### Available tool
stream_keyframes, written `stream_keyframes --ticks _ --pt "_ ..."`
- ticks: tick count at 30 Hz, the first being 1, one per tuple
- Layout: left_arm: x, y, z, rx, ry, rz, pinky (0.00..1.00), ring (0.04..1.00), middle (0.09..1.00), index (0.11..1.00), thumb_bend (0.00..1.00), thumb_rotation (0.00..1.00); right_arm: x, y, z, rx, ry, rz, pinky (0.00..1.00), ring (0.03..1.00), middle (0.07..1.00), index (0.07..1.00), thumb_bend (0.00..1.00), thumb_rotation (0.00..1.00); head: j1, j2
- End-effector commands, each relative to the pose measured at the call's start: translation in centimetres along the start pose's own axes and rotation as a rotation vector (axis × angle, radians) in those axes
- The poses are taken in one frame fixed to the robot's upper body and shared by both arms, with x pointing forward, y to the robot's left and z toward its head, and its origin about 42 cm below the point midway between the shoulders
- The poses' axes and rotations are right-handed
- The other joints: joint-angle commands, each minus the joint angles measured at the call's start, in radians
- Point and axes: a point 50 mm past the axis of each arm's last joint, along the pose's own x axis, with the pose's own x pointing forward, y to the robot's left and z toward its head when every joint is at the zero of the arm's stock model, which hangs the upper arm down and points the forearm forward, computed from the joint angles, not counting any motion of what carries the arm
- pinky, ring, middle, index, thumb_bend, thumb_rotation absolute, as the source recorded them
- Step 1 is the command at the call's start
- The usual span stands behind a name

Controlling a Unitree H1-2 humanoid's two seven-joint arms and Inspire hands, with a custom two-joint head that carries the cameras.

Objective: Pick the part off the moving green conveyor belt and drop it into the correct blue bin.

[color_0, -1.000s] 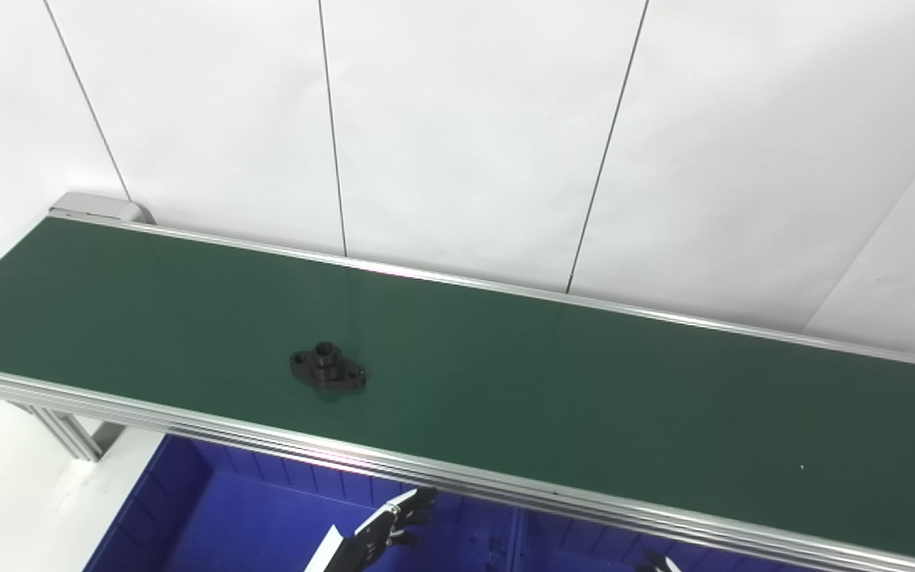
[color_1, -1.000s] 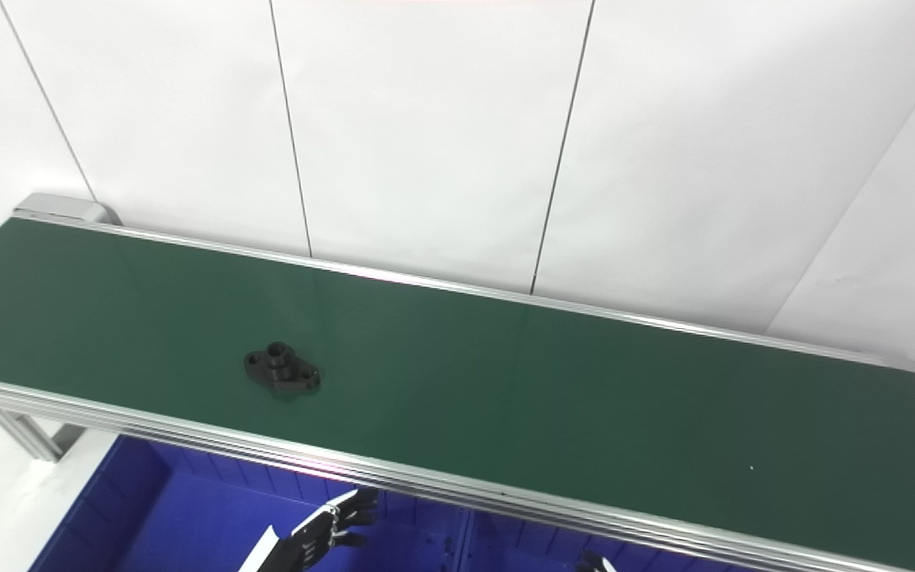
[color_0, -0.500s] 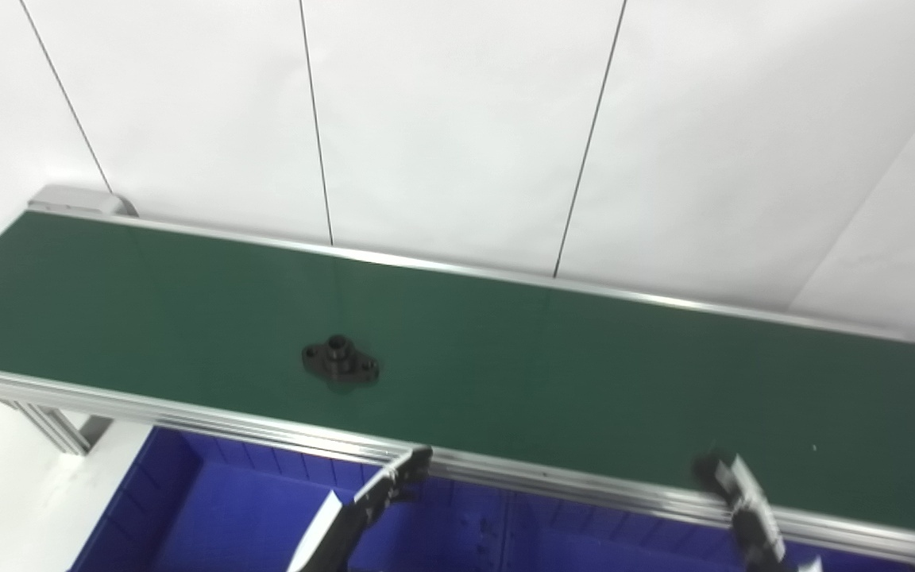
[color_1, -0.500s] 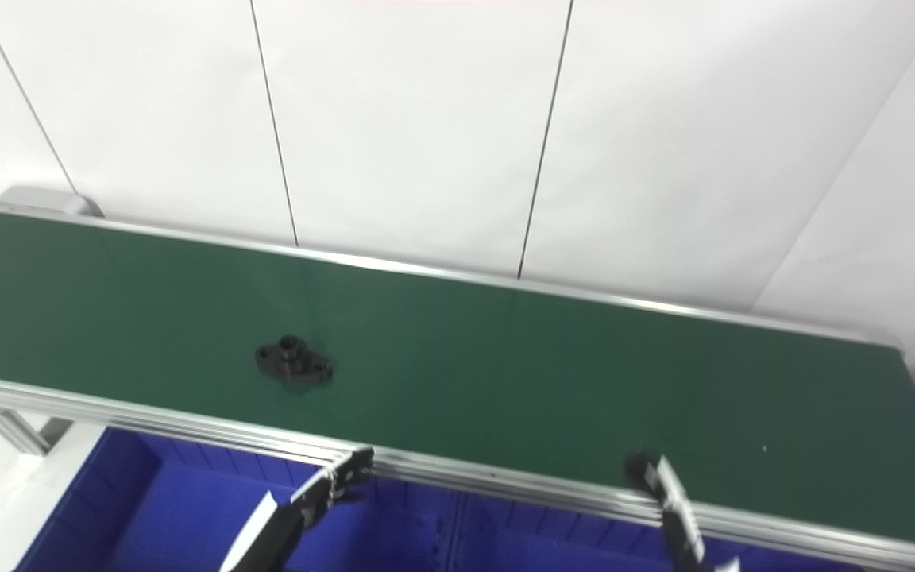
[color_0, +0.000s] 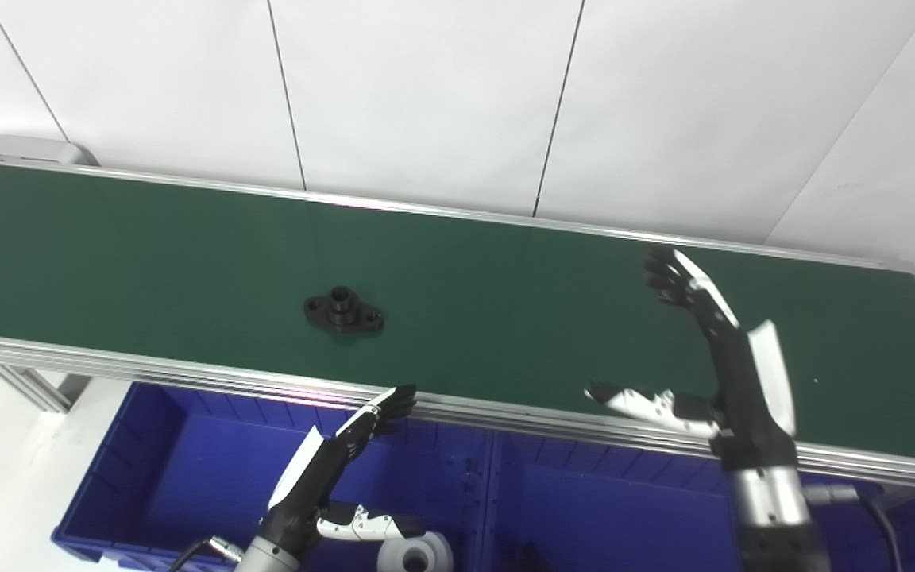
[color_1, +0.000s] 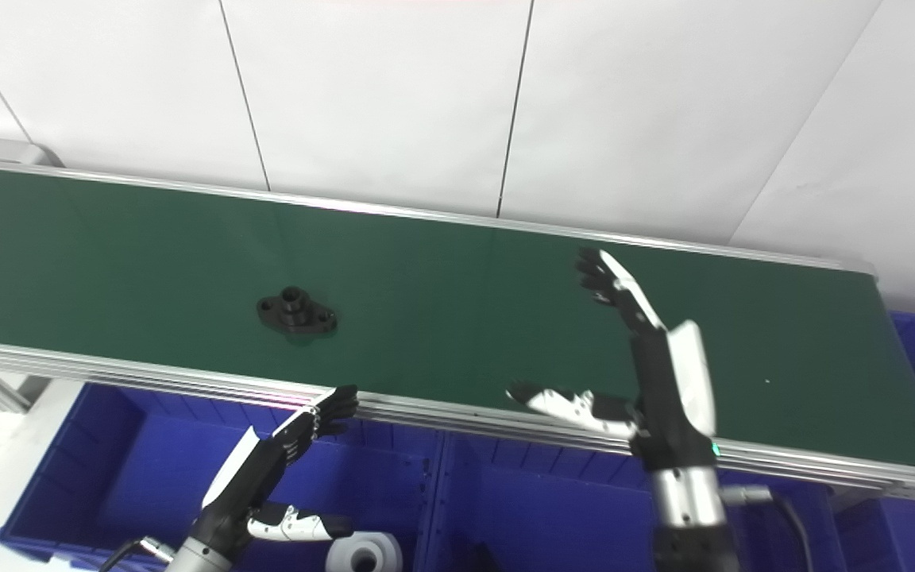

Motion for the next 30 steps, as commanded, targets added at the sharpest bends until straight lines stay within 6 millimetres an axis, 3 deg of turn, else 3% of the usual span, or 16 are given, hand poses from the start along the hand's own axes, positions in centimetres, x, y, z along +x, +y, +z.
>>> stream_keyframes --ticks 1,9,16,30 --pt "0.1 0.9 1.0 0.001 -0.061 -0.008 0.83 0.875 0.892 0.904 0.85 0.49 1.9 -0.1 0.7 -0.020 -0.009 0.011 0.73 0.801 0.838 0.865 0.81 0.36 0.001 0.005" --pt "-1.1 1.2 1.2 -0.051 -0.048 -0.021 0.82 0.862 0.899 0.911 0.83 0.46 4.9 0.8 0.7 -0.068 0.037 0.069 0.71 0.790 0.828 0.866 0.83 0.34 0.008 0.002" --pt "-1.9 1.0 1.0 -0.071 -0.033 -0.058 0.84 0.872 0.911 0.916 0.82 0.46 6.8 2.1 0.4 -0.112 0.065 0.122 0.71 0.793 0.819 0.858 0.84 0.39 0.004 -0.010" --pt "-2.0 0.9 -0.5 -0.029 0.019 -0.152 0.88 0.922 0.942 0.923 0.83 0.46 10.7 5.8 -0.3 -0.212 0.092 0.254 0.69 0.784 0.823 0.843 0.84 0.38 0.001 -0.090"
